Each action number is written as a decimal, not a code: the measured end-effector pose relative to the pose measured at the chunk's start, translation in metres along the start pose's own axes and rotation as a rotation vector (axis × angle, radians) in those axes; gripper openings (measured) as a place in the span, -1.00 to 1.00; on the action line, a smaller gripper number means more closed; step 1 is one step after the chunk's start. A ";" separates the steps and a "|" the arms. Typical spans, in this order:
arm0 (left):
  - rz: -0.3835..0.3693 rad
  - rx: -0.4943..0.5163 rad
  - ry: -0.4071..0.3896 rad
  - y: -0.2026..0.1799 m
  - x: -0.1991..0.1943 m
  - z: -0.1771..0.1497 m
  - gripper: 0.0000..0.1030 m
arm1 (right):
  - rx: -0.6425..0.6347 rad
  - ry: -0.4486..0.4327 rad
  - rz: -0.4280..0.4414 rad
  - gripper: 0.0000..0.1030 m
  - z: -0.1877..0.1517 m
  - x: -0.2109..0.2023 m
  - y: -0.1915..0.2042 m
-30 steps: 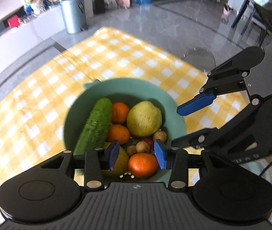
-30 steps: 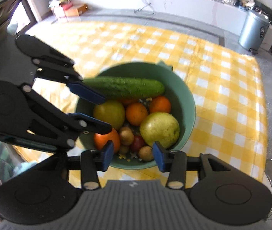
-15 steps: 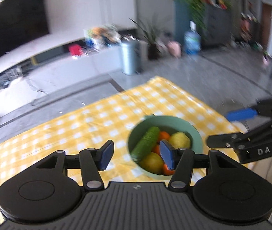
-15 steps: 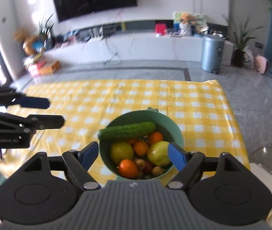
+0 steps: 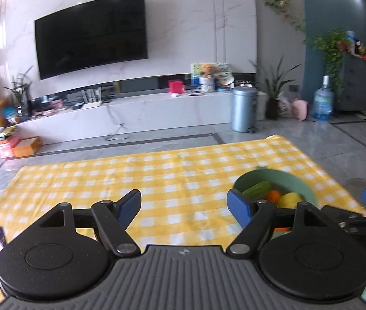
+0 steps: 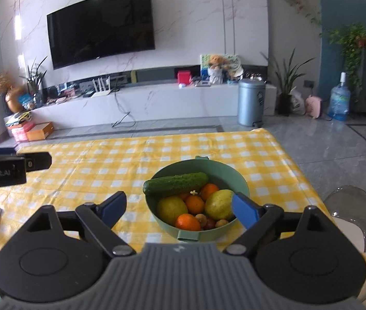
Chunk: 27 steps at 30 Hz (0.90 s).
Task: Organize fruits
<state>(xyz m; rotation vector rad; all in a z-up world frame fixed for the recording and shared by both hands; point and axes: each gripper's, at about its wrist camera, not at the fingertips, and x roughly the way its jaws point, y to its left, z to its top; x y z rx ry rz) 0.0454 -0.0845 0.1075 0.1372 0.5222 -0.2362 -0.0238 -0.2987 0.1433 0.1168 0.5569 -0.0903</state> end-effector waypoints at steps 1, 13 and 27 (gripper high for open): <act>0.007 0.009 -0.002 0.000 0.000 -0.004 0.72 | 0.001 -0.009 -0.009 0.72 -0.004 -0.001 0.002; 0.025 0.025 0.031 -0.003 0.006 -0.047 0.72 | 0.036 -0.035 -0.078 0.85 -0.054 0.009 0.002; 0.028 0.008 0.102 -0.004 0.022 -0.066 0.72 | -0.010 -0.052 -0.076 0.86 -0.075 0.023 0.002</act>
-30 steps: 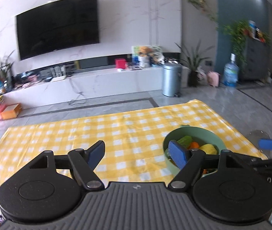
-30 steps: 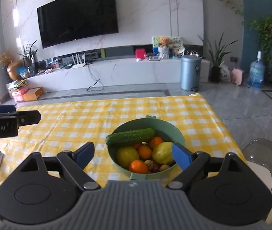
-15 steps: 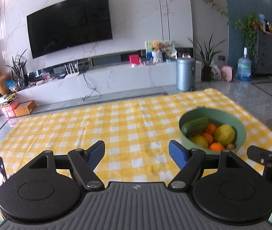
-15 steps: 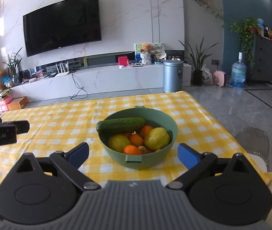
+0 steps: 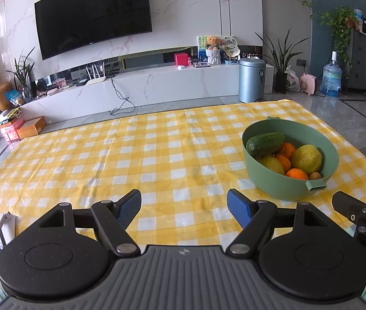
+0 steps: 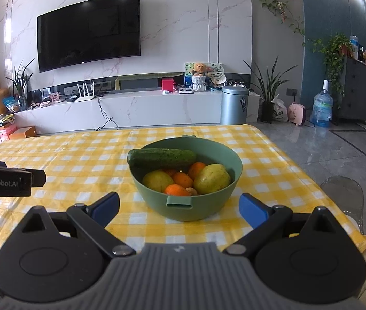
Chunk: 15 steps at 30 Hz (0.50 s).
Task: Organize fruits
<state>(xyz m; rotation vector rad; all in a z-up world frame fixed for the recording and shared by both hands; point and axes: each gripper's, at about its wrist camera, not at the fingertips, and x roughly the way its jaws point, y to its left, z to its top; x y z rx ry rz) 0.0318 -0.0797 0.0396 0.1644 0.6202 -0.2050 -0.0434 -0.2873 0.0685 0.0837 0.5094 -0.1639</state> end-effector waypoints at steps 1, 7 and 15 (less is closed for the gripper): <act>0.001 0.000 0.004 0.000 0.001 -0.001 0.72 | -0.002 -0.003 0.001 0.86 0.000 0.000 0.000; 0.005 -0.002 0.017 0.001 0.003 -0.002 0.72 | 0.004 -0.008 0.023 0.86 -0.001 0.000 -0.001; 0.006 -0.004 0.019 0.001 0.003 -0.001 0.72 | 0.005 -0.009 0.010 0.86 -0.002 0.000 0.001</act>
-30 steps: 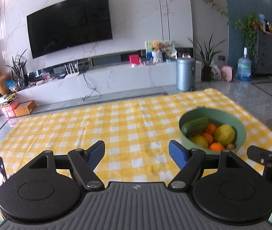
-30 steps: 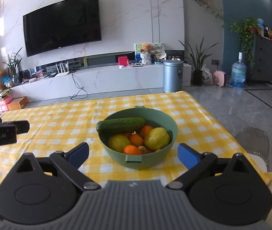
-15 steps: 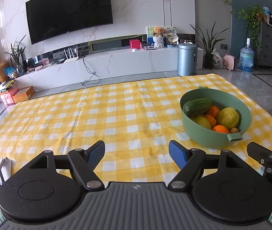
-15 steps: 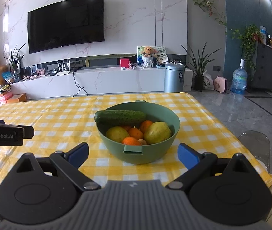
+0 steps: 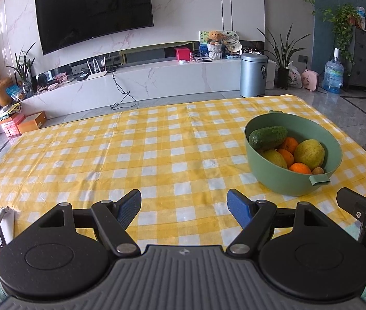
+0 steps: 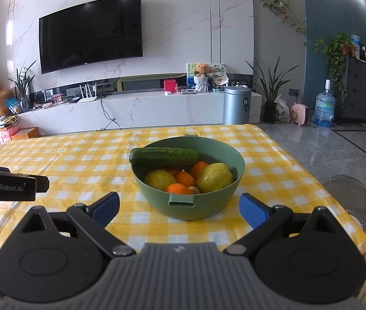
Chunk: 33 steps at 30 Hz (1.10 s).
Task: Organize fruits
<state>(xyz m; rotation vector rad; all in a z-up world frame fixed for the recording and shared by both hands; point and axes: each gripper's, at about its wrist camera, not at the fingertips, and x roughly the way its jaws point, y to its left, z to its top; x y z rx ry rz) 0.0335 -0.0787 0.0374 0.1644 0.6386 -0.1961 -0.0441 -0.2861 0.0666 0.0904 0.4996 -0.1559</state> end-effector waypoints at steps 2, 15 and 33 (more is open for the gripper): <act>-0.001 0.000 0.000 0.000 0.000 0.000 0.72 | -0.001 -0.001 -0.002 0.86 0.000 0.000 0.001; -0.001 0.001 0.000 0.000 0.000 0.000 0.72 | 0.006 -0.002 -0.004 0.86 -0.001 0.000 0.000; -0.005 -0.005 0.009 0.001 -0.001 0.000 0.72 | 0.005 -0.003 -0.005 0.86 -0.001 0.000 0.000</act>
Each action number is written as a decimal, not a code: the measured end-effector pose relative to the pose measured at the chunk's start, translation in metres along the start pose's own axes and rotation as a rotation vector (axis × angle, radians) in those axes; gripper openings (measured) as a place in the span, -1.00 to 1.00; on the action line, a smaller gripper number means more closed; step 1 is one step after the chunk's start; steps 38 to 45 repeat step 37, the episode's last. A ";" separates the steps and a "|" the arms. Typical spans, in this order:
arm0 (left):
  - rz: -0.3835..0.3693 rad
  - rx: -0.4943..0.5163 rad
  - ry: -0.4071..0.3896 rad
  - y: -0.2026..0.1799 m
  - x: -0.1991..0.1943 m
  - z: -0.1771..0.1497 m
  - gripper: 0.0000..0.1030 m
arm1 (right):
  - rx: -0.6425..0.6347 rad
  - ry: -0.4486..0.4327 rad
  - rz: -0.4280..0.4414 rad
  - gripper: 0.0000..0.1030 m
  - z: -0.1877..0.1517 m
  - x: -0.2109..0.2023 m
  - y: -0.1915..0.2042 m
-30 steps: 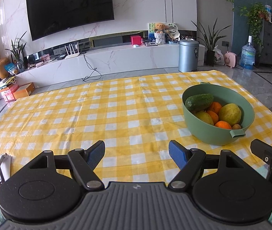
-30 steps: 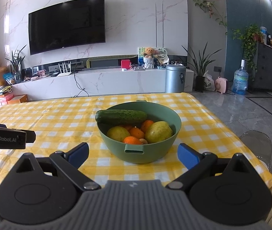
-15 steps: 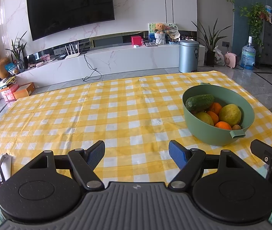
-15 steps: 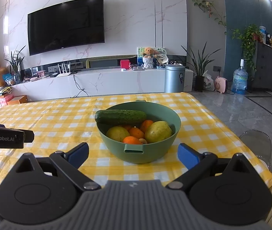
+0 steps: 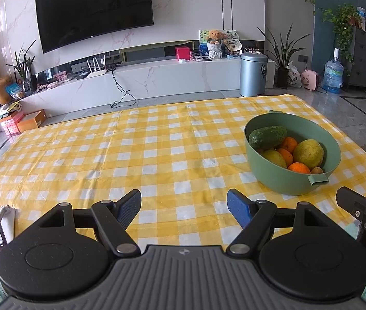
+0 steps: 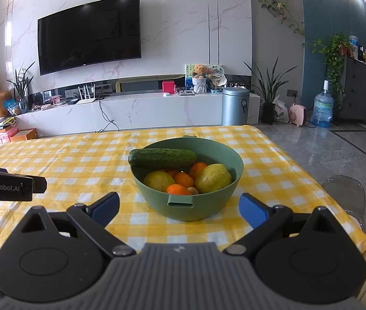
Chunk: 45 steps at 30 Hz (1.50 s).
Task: Organize fruits
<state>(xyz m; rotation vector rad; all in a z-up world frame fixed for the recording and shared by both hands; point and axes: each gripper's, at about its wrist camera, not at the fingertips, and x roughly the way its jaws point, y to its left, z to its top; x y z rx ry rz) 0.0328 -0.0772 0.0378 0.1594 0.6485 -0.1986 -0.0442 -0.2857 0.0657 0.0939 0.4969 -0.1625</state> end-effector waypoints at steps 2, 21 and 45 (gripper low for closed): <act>0.002 0.001 -0.001 0.000 0.000 0.000 0.72 | 0.000 0.000 0.000 0.86 0.000 0.000 0.000; 0.000 -0.004 0.005 0.001 -0.001 -0.002 0.72 | 0.005 0.013 -0.001 0.86 0.000 0.002 0.000; 0.005 -0.019 -0.003 0.002 -0.005 0.000 0.72 | 0.003 0.016 -0.003 0.86 -0.001 0.003 0.000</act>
